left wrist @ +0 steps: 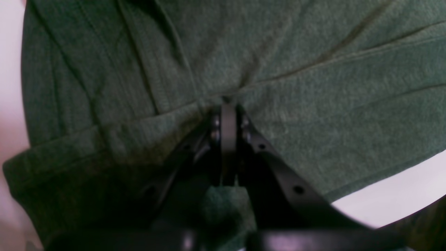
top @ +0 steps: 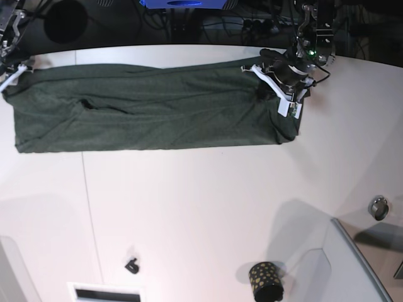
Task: Layout the t-shirt on the table in an organized manner, then fold the t-shirt properly
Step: 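Hold the folded strip ends with both grippers and straighten it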
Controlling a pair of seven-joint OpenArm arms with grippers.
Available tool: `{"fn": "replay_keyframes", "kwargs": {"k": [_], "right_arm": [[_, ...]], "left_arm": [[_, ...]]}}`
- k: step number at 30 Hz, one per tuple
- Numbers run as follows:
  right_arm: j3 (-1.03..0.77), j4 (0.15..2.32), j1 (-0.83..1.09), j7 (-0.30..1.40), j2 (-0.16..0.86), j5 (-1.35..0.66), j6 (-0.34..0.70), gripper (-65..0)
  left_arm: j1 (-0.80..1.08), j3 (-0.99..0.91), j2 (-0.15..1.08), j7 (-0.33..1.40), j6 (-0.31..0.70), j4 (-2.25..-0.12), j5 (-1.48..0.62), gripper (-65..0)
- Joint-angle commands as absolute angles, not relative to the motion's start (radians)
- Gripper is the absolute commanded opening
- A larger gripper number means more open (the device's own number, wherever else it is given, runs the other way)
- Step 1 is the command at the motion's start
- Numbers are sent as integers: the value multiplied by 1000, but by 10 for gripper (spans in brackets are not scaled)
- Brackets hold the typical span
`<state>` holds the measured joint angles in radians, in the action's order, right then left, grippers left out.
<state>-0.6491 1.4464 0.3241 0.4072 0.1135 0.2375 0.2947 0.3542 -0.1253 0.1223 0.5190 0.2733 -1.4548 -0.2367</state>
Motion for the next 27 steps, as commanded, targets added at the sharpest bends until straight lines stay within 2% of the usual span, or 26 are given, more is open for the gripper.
{"fn": "replay_keyframes", "kwargs": {"k": [1, 6, 12, 18, 27], "right_arm": [[-654, 1461, 320, 389, 127, 237, 283, -374], [-654, 1388, 297, 384, 131, 237, 283, -414], [-654, 1328, 271, 377, 133, 237, 283, -417], [-654, 1323, 262, 374, 133, 240, 283, -516], [-664, 1162, 220, 360, 232, 240, 282, -486]], "left_arm": [[363, -128, 130, 572, 251, -1454, -203, -650], [361, -128, 130, 572, 251, -1454, -203, -650], [361, -128, 130, 572, 251, -1451, -203, -650], [361, -128, 131, 572, 251, -1449, -203, -650], [360, -128, 131, 572, 251, -1449, -203, -650]]}}
